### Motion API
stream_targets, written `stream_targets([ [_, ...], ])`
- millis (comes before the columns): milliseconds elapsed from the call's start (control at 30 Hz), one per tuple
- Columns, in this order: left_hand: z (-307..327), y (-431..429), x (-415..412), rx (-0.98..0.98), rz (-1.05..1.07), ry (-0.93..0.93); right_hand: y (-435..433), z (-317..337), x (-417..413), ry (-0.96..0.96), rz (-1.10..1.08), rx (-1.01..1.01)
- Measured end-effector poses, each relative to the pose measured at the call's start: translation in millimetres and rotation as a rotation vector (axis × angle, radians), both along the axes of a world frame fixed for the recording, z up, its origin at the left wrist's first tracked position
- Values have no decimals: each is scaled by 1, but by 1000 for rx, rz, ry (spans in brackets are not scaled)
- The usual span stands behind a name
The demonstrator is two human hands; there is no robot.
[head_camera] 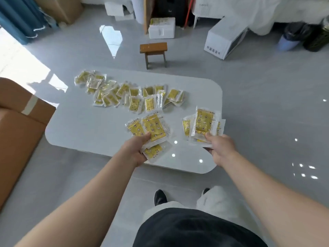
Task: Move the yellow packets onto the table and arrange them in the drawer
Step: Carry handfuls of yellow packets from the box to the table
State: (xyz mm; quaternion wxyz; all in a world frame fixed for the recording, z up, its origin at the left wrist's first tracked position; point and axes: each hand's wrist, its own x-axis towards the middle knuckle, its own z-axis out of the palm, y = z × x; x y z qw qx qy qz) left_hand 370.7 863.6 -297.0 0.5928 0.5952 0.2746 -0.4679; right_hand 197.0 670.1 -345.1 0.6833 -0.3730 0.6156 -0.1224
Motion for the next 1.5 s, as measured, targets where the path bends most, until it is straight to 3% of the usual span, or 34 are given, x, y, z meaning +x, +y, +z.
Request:
stream_targets([
  [267,-63,-139,46,91,21,37,-145,-53,60,48,48,23],
  [600,-198,-280,93,256,191,161,-298,-181,168,182,393,48],
  [833,-303,-325,132,347,303,160,-325,-259,240,177,471,33],
  [1100,-402,-319,128,568,322,172,-316,-316,244,523,701,-59],
  [1167,-390,-325,124,601,314,156,-315,-308,245,560,788,-69],
  [1333,-290,-352,97,620,172,50,-332,-260,237,659,1014,-147],
  [1500,-181,-365,61,643,186,48,-353,-170,208,528,1131,-132],
])
